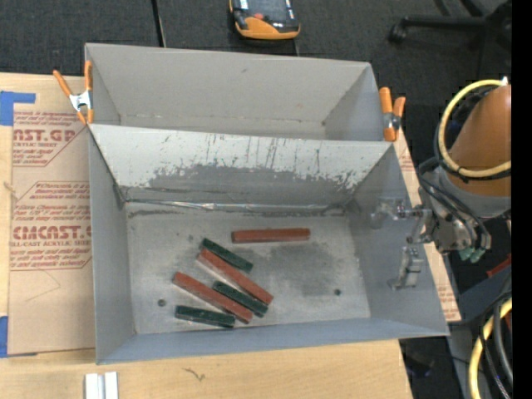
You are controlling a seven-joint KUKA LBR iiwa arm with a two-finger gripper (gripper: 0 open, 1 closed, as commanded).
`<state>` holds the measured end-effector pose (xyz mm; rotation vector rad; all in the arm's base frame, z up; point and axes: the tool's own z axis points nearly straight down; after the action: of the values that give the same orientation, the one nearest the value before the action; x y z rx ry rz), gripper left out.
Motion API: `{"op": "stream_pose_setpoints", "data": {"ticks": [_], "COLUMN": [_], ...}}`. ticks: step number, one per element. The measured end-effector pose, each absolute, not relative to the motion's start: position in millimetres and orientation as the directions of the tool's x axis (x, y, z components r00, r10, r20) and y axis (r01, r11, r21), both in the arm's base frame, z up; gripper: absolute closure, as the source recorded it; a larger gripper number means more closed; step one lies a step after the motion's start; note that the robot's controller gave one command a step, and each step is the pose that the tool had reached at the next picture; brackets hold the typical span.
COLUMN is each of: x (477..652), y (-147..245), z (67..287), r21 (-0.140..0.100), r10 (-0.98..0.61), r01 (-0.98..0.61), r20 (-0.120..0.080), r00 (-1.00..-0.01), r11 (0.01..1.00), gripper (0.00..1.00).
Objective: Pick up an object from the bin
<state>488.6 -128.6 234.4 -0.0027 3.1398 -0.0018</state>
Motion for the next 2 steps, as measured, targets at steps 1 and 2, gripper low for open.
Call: {"op": "stream_pose_setpoints", "data": {"ticks": [1,2], "x": [488.6,538.4], "y": [-128.6,-66.8], "z": [234.4,173.1], "r21": [-0.001,-0.002], "r10": [-0.002,-0.041], "r01": [-0.002,-0.041], "r20": [-0.002,-0.009], "r00": [-1.0,-0.999], "r11": [1.0,0.999], "gripper": [0.0,0.0]}}
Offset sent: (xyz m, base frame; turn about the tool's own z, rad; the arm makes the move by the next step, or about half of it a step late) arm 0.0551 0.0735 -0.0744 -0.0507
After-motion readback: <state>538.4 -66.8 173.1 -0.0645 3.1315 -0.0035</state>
